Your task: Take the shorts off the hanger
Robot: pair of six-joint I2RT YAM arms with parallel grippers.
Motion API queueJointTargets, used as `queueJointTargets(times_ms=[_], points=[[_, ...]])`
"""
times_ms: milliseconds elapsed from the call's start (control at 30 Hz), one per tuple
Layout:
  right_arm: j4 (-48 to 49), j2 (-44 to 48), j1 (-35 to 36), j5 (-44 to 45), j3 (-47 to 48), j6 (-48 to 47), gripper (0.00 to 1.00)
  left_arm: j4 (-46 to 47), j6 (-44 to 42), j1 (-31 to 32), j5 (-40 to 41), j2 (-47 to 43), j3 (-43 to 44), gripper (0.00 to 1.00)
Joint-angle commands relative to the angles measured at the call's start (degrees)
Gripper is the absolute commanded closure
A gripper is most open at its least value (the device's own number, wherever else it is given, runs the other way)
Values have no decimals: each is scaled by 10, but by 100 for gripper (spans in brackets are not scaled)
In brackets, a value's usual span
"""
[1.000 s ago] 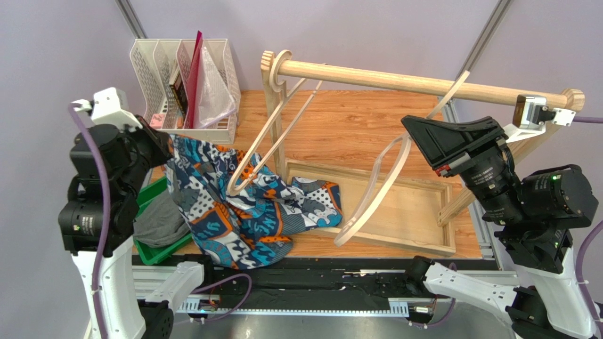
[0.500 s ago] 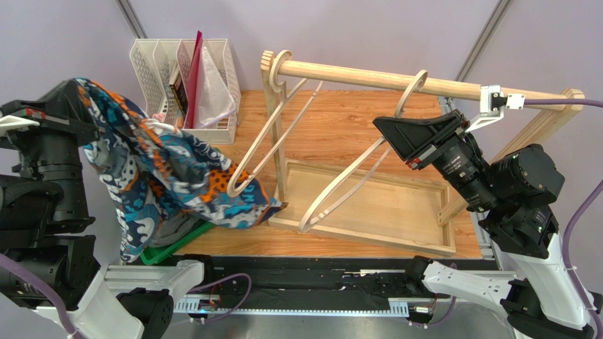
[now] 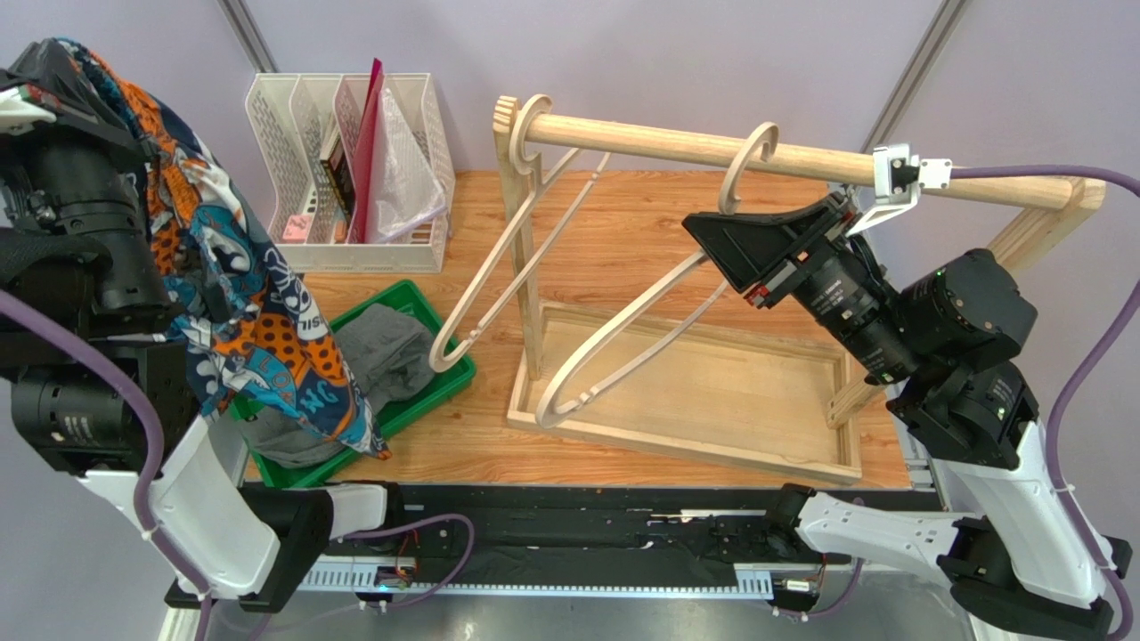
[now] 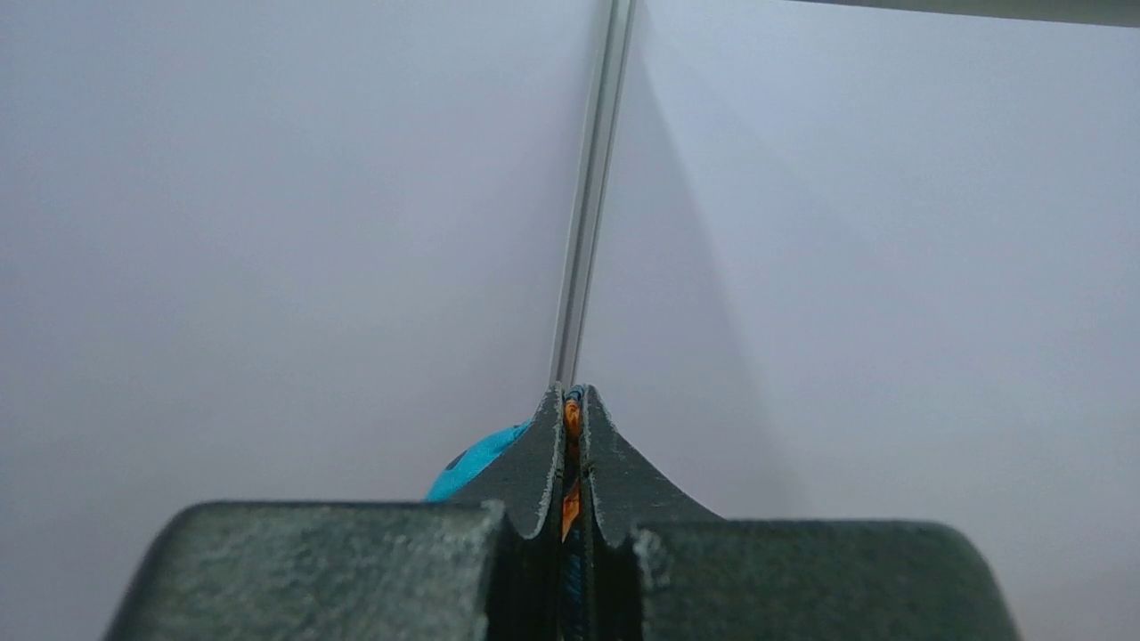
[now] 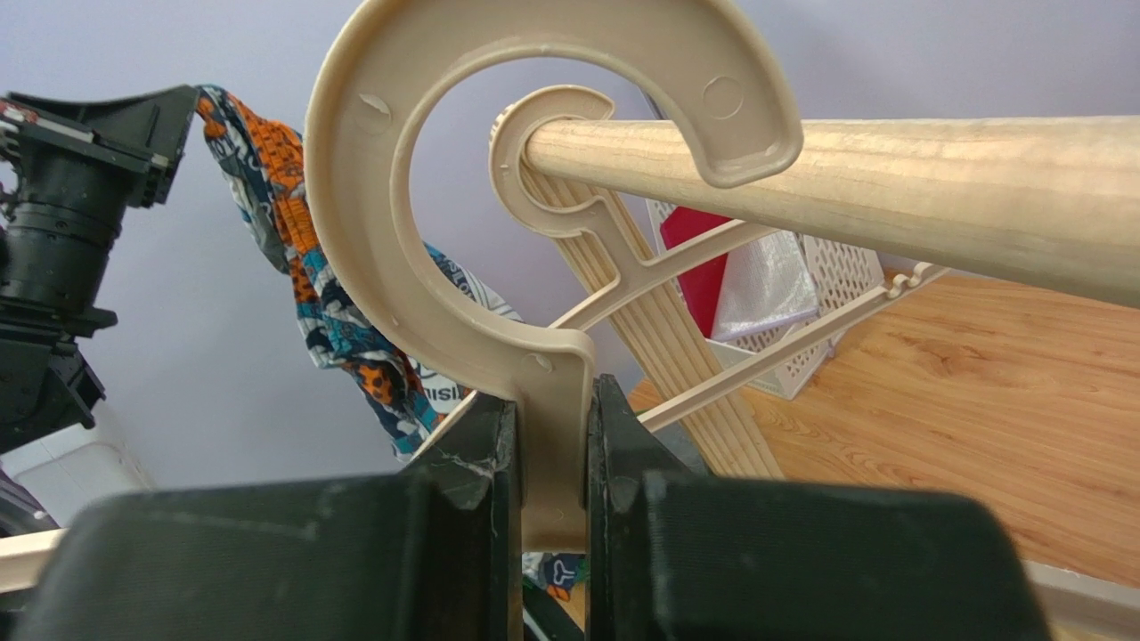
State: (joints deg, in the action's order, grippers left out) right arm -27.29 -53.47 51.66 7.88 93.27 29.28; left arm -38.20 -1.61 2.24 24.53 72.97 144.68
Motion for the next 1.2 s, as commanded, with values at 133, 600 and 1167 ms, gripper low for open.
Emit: queueJointTargets(times_ms=[133,600,1167], points=[[1,-2,-2,0,16,-33,100,46,-38,-3,-36,47,-5,100],[11,24,-2,6,-25,-36,100,51,80,-9,-70,-135,-409,100],[33,60,-1,-4,-73,-44,100,-138,289,-9,-13,-379,-754,100]])
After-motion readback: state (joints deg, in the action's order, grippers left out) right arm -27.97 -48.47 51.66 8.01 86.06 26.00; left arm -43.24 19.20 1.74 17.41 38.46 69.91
